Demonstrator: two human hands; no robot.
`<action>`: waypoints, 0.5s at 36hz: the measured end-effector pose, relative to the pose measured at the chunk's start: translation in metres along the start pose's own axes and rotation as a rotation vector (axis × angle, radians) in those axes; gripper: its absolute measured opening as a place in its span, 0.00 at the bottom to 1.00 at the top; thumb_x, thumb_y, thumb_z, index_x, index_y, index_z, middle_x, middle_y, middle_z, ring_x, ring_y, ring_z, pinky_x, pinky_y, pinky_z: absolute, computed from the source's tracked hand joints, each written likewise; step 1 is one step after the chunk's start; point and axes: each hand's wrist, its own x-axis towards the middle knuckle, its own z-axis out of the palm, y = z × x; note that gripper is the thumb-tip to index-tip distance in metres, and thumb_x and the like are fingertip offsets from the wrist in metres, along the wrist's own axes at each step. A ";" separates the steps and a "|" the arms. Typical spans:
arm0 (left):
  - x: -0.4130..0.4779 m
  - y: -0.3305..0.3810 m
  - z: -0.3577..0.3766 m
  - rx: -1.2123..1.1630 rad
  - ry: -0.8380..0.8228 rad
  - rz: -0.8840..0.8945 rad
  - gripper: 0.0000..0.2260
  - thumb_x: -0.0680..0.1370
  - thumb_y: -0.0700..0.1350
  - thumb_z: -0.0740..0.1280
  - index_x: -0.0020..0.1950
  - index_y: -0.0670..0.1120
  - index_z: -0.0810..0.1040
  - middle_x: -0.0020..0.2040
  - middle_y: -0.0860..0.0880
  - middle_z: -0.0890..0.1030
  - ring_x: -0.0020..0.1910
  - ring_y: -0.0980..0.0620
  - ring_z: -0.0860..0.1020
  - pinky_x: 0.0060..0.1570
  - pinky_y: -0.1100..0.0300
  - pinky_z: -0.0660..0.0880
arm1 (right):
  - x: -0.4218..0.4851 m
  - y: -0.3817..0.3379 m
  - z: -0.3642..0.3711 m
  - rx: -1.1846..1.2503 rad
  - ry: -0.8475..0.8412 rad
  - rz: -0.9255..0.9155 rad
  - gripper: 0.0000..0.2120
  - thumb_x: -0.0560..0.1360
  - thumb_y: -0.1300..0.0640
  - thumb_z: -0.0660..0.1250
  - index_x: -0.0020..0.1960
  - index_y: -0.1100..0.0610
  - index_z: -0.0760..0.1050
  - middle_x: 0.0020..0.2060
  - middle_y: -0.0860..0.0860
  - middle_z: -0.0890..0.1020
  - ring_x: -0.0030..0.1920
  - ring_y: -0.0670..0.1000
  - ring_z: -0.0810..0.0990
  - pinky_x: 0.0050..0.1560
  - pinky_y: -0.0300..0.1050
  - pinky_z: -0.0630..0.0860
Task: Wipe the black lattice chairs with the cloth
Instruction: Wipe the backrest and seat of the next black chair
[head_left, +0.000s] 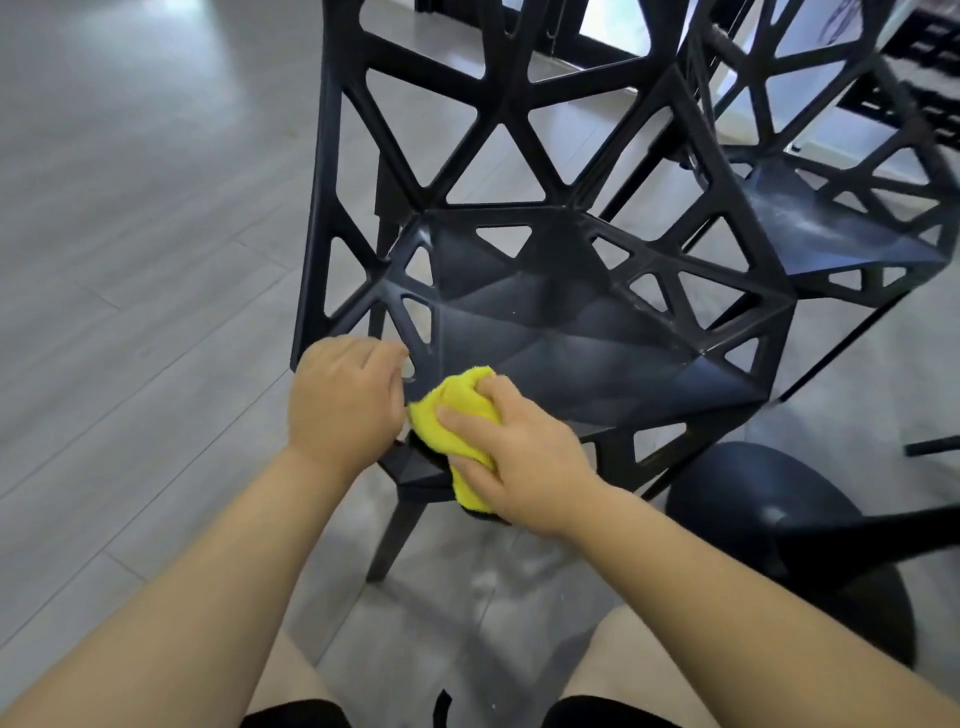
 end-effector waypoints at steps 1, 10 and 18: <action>-0.001 0.000 0.000 0.037 -0.039 0.002 0.05 0.69 0.35 0.64 0.38 0.42 0.79 0.30 0.47 0.77 0.31 0.43 0.75 0.36 0.55 0.64 | -0.009 0.006 -0.001 0.006 -0.001 -0.023 0.19 0.73 0.47 0.61 0.61 0.49 0.76 0.56 0.59 0.74 0.42 0.62 0.78 0.34 0.48 0.77; 0.002 0.000 -0.006 0.248 -0.343 0.019 0.08 0.66 0.38 0.63 0.37 0.45 0.81 0.26 0.49 0.76 0.28 0.44 0.75 0.38 0.56 0.66 | 0.017 0.015 -0.012 -0.195 0.143 0.627 0.18 0.79 0.47 0.58 0.67 0.50 0.68 0.64 0.57 0.64 0.53 0.61 0.74 0.46 0.49 0.71; 0.000 -0.004 -0.009 0.273 -0.365 0.124 0.10 0.66 0.41 0.56 0.35 0.46 0.78 0.27 0.49 0.75 0.28 0.45 0.74 0.38 0.56 0.61 | 0.017 -0.062 0.038 -0.186 0.161 0.380 0.23 0.71 0.46 0.60 0.62 0.57 0.75 0.50 0.59 0.75 0.34 0.56 0.75 0.26 0.41 0.63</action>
